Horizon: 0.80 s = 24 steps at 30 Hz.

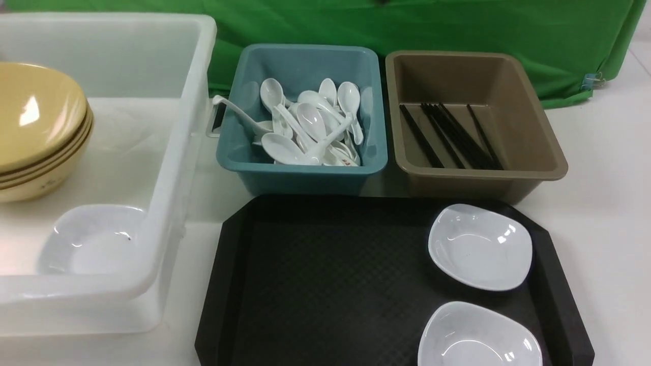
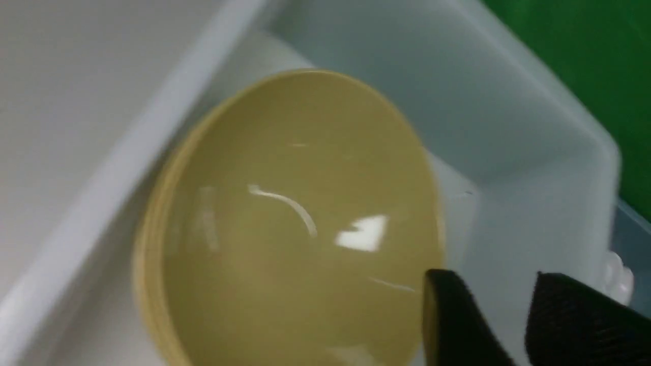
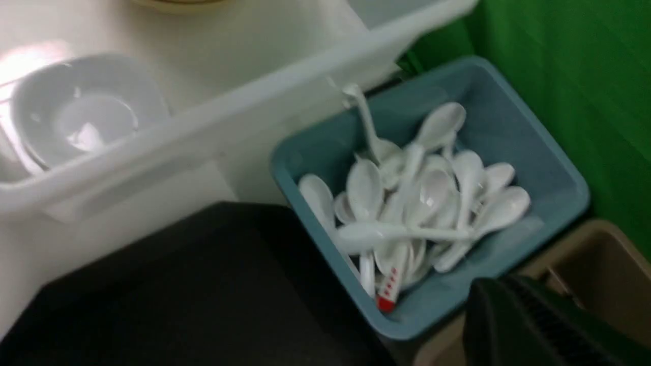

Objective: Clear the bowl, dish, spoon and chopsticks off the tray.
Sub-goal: Use the right arm to grab the plate

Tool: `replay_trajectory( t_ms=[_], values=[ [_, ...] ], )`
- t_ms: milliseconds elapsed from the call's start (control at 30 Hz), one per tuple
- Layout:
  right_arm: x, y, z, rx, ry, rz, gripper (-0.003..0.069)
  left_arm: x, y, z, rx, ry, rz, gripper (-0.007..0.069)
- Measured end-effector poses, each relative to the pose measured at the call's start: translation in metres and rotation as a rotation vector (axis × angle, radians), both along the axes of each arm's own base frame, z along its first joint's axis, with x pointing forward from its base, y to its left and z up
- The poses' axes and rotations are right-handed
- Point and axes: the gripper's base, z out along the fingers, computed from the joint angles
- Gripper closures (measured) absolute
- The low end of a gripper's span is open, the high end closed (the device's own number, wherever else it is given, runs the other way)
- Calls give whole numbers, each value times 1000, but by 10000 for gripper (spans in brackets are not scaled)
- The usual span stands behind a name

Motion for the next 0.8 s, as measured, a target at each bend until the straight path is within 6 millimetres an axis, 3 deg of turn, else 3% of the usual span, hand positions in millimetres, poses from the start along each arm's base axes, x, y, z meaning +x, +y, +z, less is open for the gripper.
replay_trajectory(
  t_ms=[33, 67, 167, 200, 233, 267, 333, 367, 433, 500, 533, 600, 633, 667, 800],
  values=[
    [-4, -15, 3, 4, 2, -34, 652, 3, -16, 7, 26, -15, -51, 528],
    [-12, -36, 1, -7, 23, -80, 652, 9, -58, 21, 71, -44, -170, 593],
    [-32, -78, -21, -62, 101, -173, 652, 16, -144, 35, 112, -70, -402, 627],
    [-37, -82, -21, -60, 99, -177, 652, 17, -149, 34, 113, -68, -417, 628],
    [-43, -90, -29, -72, 124, -197, 652, 18, -176, 33, 126, -62, -495, 631],
    [-48, -95, -43, -98, 165, -206, 650, 18, -191, 31, 140, -51, -537, 632],
    [-67, -105, -78, -130, 269, -218, 620, 15, -249, 15, 200, 8, -709, 632],
    [-72, -105, -92, -136, 310, -213, 610, 13, -263, 9, 230, 35, -752, 632],
    [-82, -100, -132, -137, 420, -192, 505, 5, -300, -12, 274, 100, -864, 632],
    [-85, -96, -149, -130, 453, -186, 448, -1, -315, -21, 288, 129, -916, 632],
    [-90, -89, -179, -132, 505, -173, 346, -9, -332, -37, 295, 178, -976, 632],
    [-94, -78, -203, -142, 520, -148, 231, -20, -344, -54, 300, 234, -1032, 632],
    [-94, -77, -207, -141, 521, -147, 207, -21, -344, -56, 299, 240, -1036, 632],
    [-95, -67, -223, -155, 529, -124, 123, -30, -348, -67, 308, 263, -1075, 632],
    [-91, -52, -244, -176, 546, -101, 48, -46, -346, -84, 311, 262, -1158, 631]
  ],
)
